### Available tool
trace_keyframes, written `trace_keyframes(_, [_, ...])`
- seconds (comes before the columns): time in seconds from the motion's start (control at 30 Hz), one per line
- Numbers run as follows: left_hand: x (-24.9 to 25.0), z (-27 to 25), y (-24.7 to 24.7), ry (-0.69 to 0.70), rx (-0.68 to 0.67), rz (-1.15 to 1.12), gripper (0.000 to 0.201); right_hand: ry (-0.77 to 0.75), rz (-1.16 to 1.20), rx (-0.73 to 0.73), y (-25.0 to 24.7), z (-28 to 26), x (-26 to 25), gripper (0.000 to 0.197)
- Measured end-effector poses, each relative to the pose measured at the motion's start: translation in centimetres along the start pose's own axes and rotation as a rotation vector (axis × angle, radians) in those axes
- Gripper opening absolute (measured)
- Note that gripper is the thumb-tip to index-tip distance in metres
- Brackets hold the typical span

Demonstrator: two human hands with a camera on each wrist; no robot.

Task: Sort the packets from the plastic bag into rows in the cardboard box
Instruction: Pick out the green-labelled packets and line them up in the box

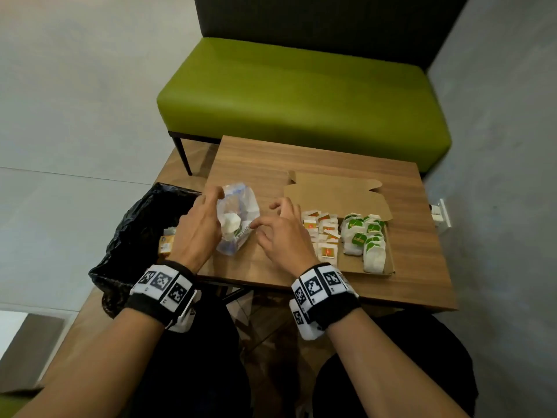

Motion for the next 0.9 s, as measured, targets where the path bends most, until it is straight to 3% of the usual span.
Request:
trace_keyframes(0.13, [-0.4,-0.8,0.4,0.140,-0.030,0.015,0.026,0.087,0.052,0.030,1.9,0.5,-0.7,0.019])
trace_keyframes(0.4, [-0.1,-3.1,1.6,0.171,-0.076,-0.021,0.058,0.269,-0.042,0.010,3.8,0.1,-0.3,0.046])
trace_keyframes(0.63, [0.7,-4.4,1.9,0.151,-0.050,-0.093,0.057,0.352,-0.059,-0.073,4.0,-0.6,-0.8,0.047])
trace_keyframes(0.9, [1.9,-4.6,0.9,0.159,0.003,-0.145,0.051,0.370,0.180,0.063,3.2,-0.9,-1.0,0.030])
Point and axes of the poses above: each hand's wrist, its own z-axis towards the middle knuckle, its own y-axis out of the palm, x = y × z, the point moved 7 cm from there along z, towards the middle knuckle, and after that the axes turned 5 degrees about z, right-handed, at the moved point
